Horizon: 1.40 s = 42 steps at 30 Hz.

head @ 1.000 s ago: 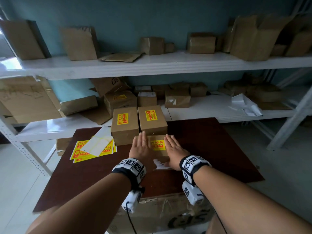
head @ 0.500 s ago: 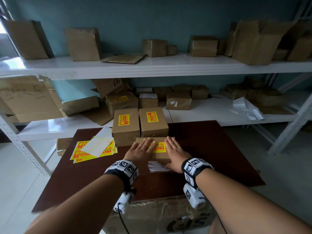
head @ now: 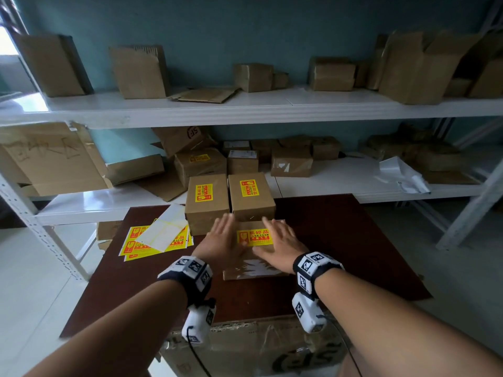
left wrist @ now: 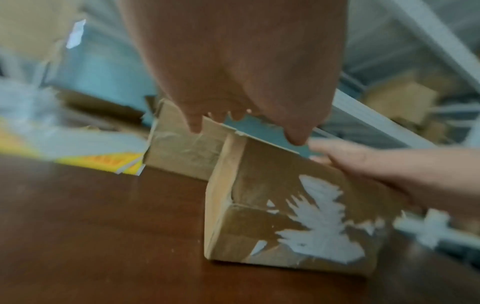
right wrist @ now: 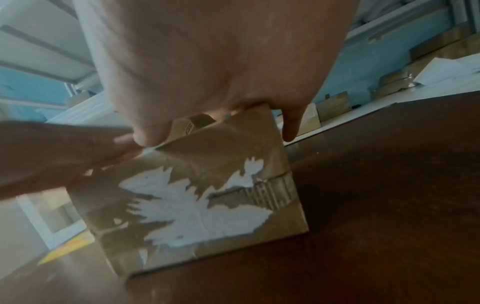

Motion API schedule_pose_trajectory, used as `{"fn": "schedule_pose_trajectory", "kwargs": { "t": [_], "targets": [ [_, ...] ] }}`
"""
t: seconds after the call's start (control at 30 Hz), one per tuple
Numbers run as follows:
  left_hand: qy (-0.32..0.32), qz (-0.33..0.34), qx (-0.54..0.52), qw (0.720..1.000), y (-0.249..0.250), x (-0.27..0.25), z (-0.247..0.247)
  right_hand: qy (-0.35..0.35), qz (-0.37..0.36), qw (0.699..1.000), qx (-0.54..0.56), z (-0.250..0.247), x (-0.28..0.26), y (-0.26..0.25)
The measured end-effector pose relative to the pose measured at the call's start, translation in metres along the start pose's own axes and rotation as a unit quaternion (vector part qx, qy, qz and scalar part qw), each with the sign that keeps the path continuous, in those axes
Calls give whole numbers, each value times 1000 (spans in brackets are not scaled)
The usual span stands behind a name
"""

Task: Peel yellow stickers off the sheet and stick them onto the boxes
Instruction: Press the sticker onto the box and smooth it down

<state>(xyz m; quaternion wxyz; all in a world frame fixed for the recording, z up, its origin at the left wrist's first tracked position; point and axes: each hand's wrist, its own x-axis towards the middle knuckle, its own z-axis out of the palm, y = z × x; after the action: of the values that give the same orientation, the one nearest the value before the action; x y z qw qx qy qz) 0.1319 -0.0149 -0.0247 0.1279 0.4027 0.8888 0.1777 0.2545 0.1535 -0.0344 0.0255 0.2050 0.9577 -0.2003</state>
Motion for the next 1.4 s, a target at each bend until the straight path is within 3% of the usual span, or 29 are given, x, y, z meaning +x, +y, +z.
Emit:
{"fn": "schedule_pose_trajectory", "kwargs": {
  "t": [0.07, 0.1, 0.23, 0.37, 0.5, 0.67, 0.83, 0.97, 1.1, 1.23, 1.3, 1.4],
  "targets": [
    [-15, 88, 127, 988, 4, 0, 8, -17, -10, 999, -27, 4, -3, 0],
    [-21, 101, 163, 981, 6, -2, 12, -26, -13, 999, -44, 4, -5, 1],
    [-13, 55, 181, 982, 1, -3, 20, -37, -23, 997, -60, 3, -2, 3],
    [-27, -70, 94, 993, -4, -1, 17, -9, 17, 1000, -15, 7, 0, 1],
    [-50, -128, -107, 985, 0, -1, 11, 5, 41, 991, 126, 3, -2, 3],
    [22, -140, -316, 938, -2, -1, 10, 62, 114, 937, 325, -17, 1, 25],
    [29, -82, -437, 895, 10, 1, -1, 5, 177, 839, 515, -40, -8, 41],
    [56, -50, -494, 866, 25, 8, -14, -15, 171, 828, 534, -44, -15, 55],
    [86, -73, -494, 862, 41, 18, -27, 17, 195, 792, 578, -45, -17, 68],
    [82, -61, -480, 871, 61, 32, -36, -29, 200, 725, 658, -52, -23, 77],
    [86, -46, -481, 871, 69, 41, -42, -53, 196, 719, 665, -63, -27, 80],
    [86, -35, -477, 874, 71, 53, -53, -7, 199, 695, 691, -85, -21, 90]
  ]
}}
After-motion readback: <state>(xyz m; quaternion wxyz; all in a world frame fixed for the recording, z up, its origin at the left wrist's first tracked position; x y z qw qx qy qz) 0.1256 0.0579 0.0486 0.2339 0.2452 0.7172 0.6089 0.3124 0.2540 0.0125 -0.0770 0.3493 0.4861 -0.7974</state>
